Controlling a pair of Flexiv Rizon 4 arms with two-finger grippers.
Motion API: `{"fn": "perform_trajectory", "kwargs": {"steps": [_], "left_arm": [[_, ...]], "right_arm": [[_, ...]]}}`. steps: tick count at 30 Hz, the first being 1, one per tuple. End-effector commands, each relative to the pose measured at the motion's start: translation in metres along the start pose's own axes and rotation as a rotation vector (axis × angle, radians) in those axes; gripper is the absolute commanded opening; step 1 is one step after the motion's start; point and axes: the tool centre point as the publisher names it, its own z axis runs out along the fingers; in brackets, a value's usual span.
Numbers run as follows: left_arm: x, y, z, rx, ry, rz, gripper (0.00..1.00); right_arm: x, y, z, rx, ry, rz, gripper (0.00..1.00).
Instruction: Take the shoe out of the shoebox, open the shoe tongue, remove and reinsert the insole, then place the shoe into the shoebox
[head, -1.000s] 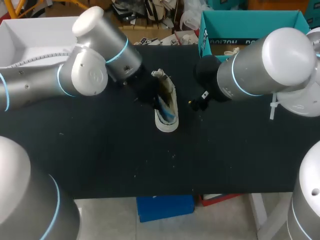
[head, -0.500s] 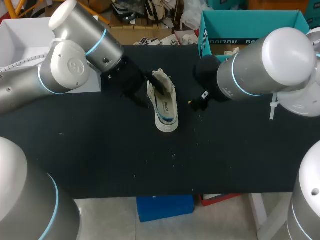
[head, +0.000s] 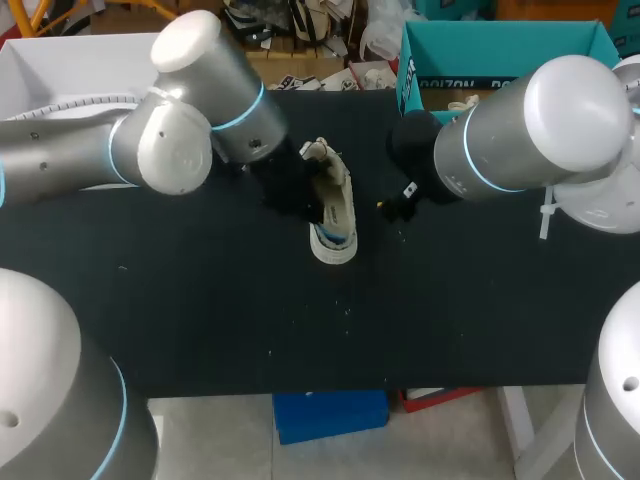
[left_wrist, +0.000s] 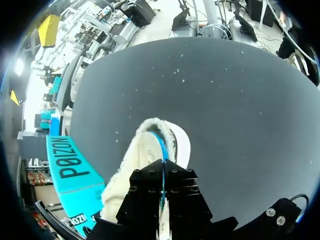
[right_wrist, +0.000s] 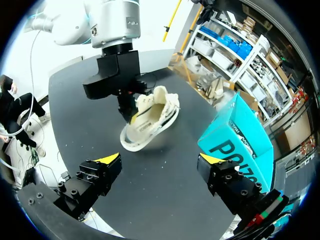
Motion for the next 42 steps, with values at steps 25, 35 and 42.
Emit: {"fn": "perform_trajectory", "kwargs": {"steps": [25, 35, 42], "left_arm": [[-0.005, 0.0, 0.007, 0.073, 0.057, 0.021, 0.99], [-0.001, -0.004, -0.018, 0.096, 0.005, 0.023, 1.0], [-0.011, -0.003, -0.007, 0.043, 0.03, 0.03, 0.0]], "right_arm": [[0.001, 0.0, 0.001, -0.002, 0.0, 0.001, 1.0], [0.001, 0.0, 0.001, -0.002, 0.0, 0.001, 1.0], [0.001, 0.0, 0.001, -0.002, 0.0, 0.001, 1.0]]}}
